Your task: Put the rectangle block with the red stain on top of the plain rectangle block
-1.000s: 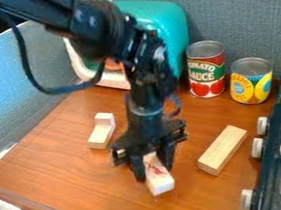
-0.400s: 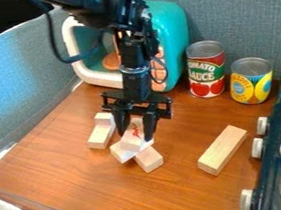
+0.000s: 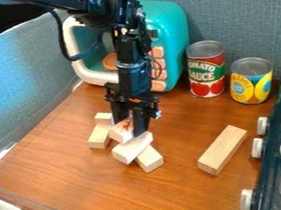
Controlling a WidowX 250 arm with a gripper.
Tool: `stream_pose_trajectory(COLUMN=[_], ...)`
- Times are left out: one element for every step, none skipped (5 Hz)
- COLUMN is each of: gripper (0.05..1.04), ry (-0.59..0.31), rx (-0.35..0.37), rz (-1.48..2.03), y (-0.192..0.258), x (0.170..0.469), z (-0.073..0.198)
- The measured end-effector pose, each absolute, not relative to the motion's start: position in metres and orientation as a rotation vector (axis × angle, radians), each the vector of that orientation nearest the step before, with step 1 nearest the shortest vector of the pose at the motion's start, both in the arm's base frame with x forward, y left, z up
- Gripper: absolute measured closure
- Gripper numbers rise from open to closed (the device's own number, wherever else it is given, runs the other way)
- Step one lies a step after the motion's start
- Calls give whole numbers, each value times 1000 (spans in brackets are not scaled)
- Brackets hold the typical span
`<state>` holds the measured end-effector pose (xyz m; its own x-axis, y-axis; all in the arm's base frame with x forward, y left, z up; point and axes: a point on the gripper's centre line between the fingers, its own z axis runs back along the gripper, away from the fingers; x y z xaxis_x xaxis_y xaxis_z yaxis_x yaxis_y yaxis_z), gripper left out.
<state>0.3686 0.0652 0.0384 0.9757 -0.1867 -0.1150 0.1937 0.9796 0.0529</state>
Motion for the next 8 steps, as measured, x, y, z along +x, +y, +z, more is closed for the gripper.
stream_pose_trajectory(gripper=[528, 528, 528, 529, 528, 528, 528, 528], ry=[119, 119, 79, 34, -10, -12, -8, 3], rx=[59, 61, 52, 4, 4, 1, -20, -20], rz=[-212, -204, -174, -132, -94, -108, -136, -162], y=[65, 66, 62, 58, 64, 63, 60, 51], x=[367, 366, 365, 361, 359, 360, 361, 361], z=[39, 39, 47, 52, 59, 59, 50, 46])
